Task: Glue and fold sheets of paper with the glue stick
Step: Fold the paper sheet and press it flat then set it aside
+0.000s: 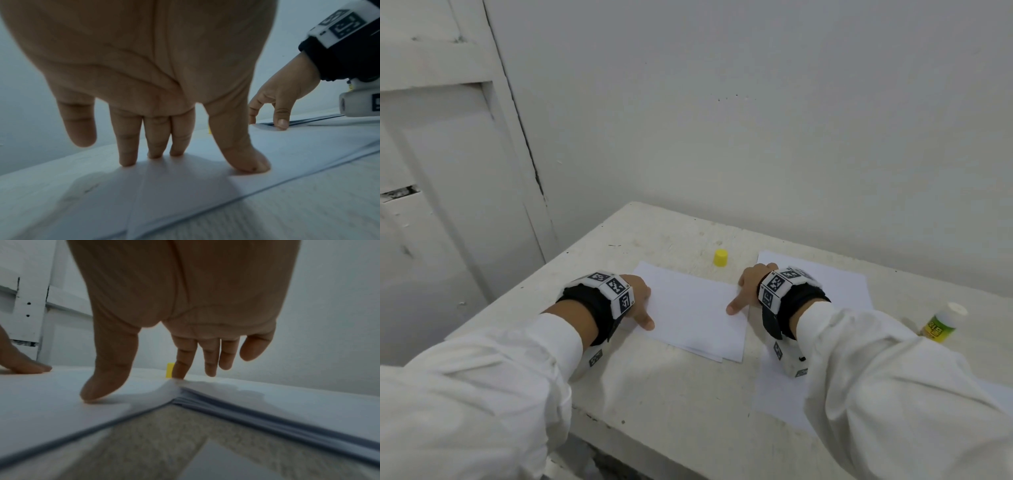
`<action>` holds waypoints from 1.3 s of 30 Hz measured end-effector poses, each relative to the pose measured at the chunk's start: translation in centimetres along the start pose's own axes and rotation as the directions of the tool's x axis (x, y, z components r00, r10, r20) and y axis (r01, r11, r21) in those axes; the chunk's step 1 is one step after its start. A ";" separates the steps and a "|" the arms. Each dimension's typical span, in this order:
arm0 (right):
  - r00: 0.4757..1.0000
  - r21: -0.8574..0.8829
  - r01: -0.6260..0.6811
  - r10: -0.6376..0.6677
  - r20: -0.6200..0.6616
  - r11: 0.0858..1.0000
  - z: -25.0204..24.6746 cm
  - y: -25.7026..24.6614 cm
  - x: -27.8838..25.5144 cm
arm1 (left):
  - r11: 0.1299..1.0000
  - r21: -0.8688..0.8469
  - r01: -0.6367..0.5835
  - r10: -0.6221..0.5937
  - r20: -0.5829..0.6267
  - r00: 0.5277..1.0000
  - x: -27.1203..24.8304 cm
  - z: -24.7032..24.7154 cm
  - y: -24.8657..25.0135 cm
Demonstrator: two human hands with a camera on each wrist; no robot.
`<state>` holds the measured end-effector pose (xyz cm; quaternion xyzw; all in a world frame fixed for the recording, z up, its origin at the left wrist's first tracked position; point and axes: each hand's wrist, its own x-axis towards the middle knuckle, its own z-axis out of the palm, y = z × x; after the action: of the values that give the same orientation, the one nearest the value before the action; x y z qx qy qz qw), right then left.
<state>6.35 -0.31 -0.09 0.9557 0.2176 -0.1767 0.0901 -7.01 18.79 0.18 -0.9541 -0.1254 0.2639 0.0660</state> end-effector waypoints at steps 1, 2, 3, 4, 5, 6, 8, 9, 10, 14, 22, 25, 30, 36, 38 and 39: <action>1.000 0.018 0.004 -0.004 -0.018 1.000 -0.1 0.0 0.0 | 1.000 0.001 -0.001 0.001 0.000 1.000 0.0 0.0 0.0; 0.999 0.050 0.006 -0.004 -0.038 0.999 -0.2 -0.1 0.1 | 1.000 0.004 -0.004 0.004 -0.001 1.000 0.1 0.0 0.0; 0.999 0.088 0.003 0.001 -0.048 0.996 -0.4 -0.2 0.2 | 1.000 0.006 -0.003 0.003 -0.002 1.000 0.1 -0.1 0.0; 0.999 0.137 -0.006 0.012 -0.045 0.991 -0.6 -0.3 0.3 | 1.000 0.009 -0.001 0.001 -0.004 1.000 0.1 -0.1 0.0; 0.999 0.178 -0.022 0.028 -0.032 0.984 -0.9 -0.4 0.3 | 1.000 0.011 0.003 -0.003 -0.005 1.000 0.1 -0.1 0.0; 0.999 0.216 -0.037 0.044 -0.027 0.976 -1.2 -0.6 0.3 | 1.000 0.013 0.002 -0.002 -0.005 1.000 0.2 -0.2 0.0; 0.996 0.252 -0.056 0.073 -0.056 0.966 -1.5 -0.8 0.3 | 1.000 0.021 0.000 0.000 -0.001 1.000 0.1 -0.3 0.0; 0.995 0.256 -0.048 0.068 -0.070 0.966 -1.7 -0.9 -0.1 | 1.000 0.027 -0.002 0.002 0.001 1.000 0.0 -0.3 0.0; 0.996 0.252 -0.037 0.058 -0.075 0.967 -1.6 -0.9 -0.3 | 0.999 0.037 -0.005 0.005 0.000 1.000 -0.1 -0.4 0.1; 0.994 0.195 0.007 0.015 -0.110 0.981 -1.0 -0.8 -1.7 | 0.998 0.064 -0.012 0.012 0.000 1.000 -0.3 -0.5 0.3; 0.972 0.425 0.045 0.059 -0.229 0.904 -0.5 -0.9 -2.5 | 0.999 0.048 -0.011 0.011 -0.001 1.000 -0.3 -0.4 0.3; 0.973 0.563 0.044 0.094 -0.213 0.825 -0.8 -1.3 -3.0 | 0.999 0.033 -0.009 0.009 -0.005 1.000 -0.1 -0.1 0.0; 0.999 0.869 -0.013 0.044 -0.010 0.495 -0.7 -2.0 -4.7 | 1.000 0.007 -0.009 0.009 -0.010 1.000 0.3 0.3 -0.2; 0.999 0.690 -0.044 0.044 0.018 0.722 0.7 -2.3 -4.8 | 1.000 -0.018 0.008 -0.008 -0.019 1.000 0.6 0.7 -0.5; 0.998 0.674 -0.041 0.059 -0.004 0.738 0.8 -2.4 -5.0 | 1.000 -0.019 0.011 -0.011 -0.027 1.000 0.6 0.6 -0.4; 0.998 0.691 -0.031 0.058 -0.015 0.722 1.0 -2.4 -5.1 | 1.000 -0.021 0.009 -0.009 -0.028 1.000 0.5 0.6 -0.4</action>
<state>0.64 -0.41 0.68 0.9285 0.1147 -0.2257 -0.2718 -6.98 19.31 -0.53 -0.9578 -0.1314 0.2488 0.0590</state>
